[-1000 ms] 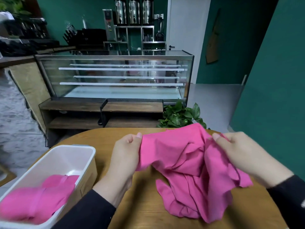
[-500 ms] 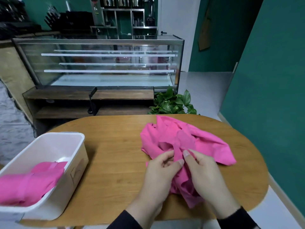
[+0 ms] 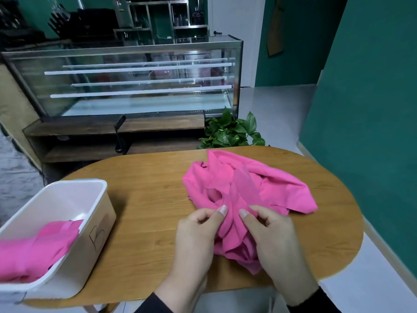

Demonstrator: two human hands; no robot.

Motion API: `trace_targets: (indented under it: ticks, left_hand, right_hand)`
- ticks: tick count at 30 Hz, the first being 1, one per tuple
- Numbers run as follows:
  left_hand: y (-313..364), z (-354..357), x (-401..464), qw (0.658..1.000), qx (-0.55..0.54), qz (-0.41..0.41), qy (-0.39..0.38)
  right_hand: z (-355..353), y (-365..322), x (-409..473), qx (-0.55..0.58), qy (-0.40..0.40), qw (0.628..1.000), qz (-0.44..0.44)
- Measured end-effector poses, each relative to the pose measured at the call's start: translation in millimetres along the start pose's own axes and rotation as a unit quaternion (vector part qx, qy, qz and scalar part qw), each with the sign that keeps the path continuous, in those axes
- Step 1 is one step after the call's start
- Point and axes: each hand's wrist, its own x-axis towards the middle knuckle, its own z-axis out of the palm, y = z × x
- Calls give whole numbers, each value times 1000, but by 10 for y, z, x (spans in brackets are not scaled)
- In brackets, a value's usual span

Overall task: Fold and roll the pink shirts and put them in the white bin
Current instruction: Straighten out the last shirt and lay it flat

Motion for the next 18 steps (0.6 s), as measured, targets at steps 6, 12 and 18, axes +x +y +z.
trace_targets:
  ticks: [6, 12, 18]
  left_hand:
    - [-45, 149, -73, 999, 20, -13, -35]
    - [-194, 149, -90, 980, 154, 84, -95]
    - [-310, 182, -20, 973, 209, 92, -31]
  right_hand:
    - [-28, 64, -89, -77, -26, 997, -17]
    - [-183, 120, -40, -41, -56, 998, 13]
    - [-221, 182, -14, -20, -76, 996, 34]
